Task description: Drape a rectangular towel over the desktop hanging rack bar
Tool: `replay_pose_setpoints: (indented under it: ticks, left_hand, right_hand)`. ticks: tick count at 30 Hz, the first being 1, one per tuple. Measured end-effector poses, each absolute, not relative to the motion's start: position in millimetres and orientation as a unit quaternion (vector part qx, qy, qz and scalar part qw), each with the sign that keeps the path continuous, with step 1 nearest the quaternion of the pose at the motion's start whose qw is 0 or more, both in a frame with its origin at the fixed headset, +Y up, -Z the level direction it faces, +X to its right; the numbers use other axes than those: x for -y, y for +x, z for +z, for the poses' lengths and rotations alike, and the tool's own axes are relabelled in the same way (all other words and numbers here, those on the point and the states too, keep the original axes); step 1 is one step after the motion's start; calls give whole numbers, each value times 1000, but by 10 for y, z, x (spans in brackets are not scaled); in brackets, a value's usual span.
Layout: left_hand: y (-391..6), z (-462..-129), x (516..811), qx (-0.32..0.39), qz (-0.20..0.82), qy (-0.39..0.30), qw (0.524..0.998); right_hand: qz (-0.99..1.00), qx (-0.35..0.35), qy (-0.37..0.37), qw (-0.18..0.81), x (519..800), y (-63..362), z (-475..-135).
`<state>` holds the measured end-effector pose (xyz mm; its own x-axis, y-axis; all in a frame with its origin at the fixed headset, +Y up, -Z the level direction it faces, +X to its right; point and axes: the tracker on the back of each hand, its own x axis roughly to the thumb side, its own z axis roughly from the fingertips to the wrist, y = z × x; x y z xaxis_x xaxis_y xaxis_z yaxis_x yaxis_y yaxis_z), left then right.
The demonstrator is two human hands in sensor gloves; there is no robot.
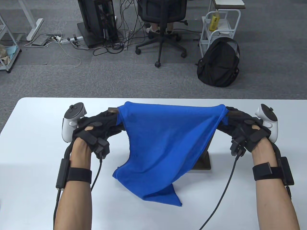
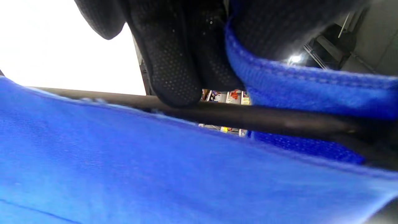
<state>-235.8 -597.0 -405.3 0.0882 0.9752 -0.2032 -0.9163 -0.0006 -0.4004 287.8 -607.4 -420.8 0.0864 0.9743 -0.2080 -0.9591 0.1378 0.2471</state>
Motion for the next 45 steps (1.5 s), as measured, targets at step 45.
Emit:
replay_pose_setpoints:
  ticks: [45]
  left_hand:
    - [-2061, -3678, 7273, -60, 684, -53, 725]
  right_hand:
    - [708, -35, -142, 691, 7288, 2757, -3909]
